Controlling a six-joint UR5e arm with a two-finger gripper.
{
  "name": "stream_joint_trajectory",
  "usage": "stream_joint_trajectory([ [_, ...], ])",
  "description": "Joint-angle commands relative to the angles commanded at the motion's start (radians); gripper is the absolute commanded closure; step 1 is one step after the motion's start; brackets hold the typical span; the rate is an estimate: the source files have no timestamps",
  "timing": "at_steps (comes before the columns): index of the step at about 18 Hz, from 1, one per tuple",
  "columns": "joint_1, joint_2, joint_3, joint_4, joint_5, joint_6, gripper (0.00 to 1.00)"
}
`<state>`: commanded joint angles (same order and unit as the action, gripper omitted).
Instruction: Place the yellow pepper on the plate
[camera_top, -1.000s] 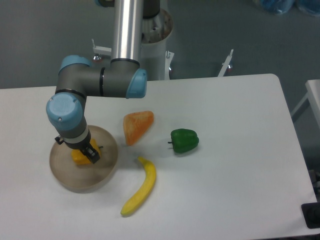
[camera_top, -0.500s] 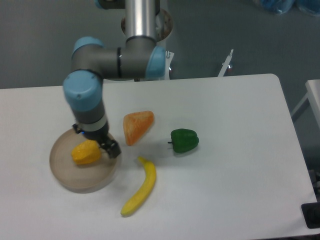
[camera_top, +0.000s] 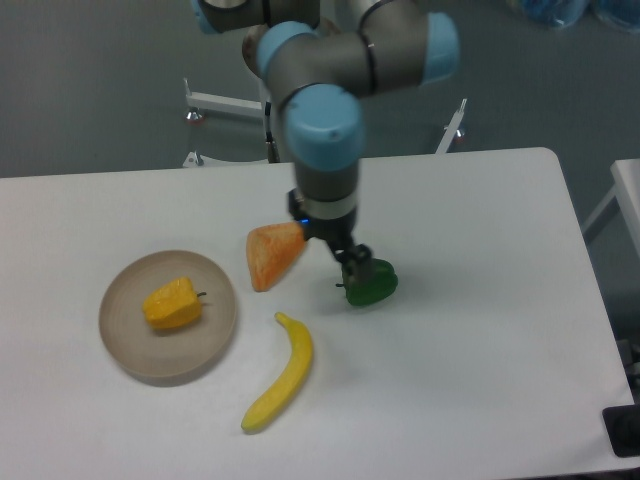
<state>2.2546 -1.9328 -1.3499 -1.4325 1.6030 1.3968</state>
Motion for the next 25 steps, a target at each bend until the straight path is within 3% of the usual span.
stream_joint_trajectory([
  [3, 0.066, 0.002, 0.002, -0.025, 0.0, 0.135, 0.0],
  [10, 0.146, -0.011, 0.006, -0.028, 0.003, 0.284, 0.0],
  [14, 0.155, -0.028, 0.003, -0.026, 0.025, 0.307, 0.0],
  [25, 0.149, -0.041, 0.009, -0.011, -0.049, 0.292, 0.0],
])
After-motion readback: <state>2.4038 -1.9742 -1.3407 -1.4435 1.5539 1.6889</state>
